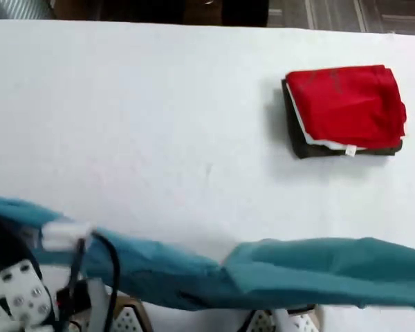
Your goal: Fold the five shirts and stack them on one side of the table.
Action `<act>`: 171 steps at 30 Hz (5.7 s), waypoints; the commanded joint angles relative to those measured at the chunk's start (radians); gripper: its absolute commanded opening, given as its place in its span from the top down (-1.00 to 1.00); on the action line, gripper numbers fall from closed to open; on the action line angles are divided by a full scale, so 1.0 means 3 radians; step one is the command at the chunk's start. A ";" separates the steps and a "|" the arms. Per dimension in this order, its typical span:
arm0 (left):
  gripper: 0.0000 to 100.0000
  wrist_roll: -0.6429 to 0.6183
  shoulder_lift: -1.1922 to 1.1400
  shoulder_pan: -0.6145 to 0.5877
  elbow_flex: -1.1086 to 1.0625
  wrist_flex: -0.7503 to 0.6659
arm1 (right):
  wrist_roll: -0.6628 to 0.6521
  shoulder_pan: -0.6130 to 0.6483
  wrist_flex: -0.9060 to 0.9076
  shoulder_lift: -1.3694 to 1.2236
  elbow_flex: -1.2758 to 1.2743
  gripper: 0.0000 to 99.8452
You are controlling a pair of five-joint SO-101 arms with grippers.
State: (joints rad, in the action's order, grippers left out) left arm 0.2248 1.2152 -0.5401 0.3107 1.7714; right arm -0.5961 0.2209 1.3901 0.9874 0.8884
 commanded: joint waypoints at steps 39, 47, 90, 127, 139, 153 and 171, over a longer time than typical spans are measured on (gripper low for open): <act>0.95 -0.0220 -0.4219 0.0532 -0.0683 -0.3289 | 0.0189 -0.0176 -0.2785 -0.3665 -0.2194 0.96; 0.95 -0.0225 -0.4956 0.0532 -0.0678 -0.3304 | 0.0199 -0.0095 -0.2023 -0.4176 -0.2199 0.96; 0.95 0.1146 -0.4577 -0.0046 -0.0749 -0.0650 | 0.0522 0.0289 -0.0105 -0.0596 -0.5094 0.96; 0.95 0.0762 -0.5089 0.0450 0.0125 -0.1002 | 0.0552 0.0304 -0.1061 -0.2212 -0.4276 0.96; 0.95 0.0378 -0.6992 0.0343 0.1455 -0.1274 | 0.0977 0.0253 -0.1138 -0.4560 -0.2450 0.96; 0.95 0.0389 -0.8014 0.0205 0.3301 -0.0394 | 0.0977 -0.0453 -0.0872 -0.5388 -0.1596 0.96; 0.95 0.0378 -0.7953 0.0077 0.4350 0.0077 | 0.0650 0.0166 0.0038 -0.3409 -0.2470 0.96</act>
State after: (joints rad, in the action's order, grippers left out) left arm 0.3429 -1.2121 -0.4910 1.5812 1.7699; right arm -0.3936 0.2317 1.4270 -0.2094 0.2547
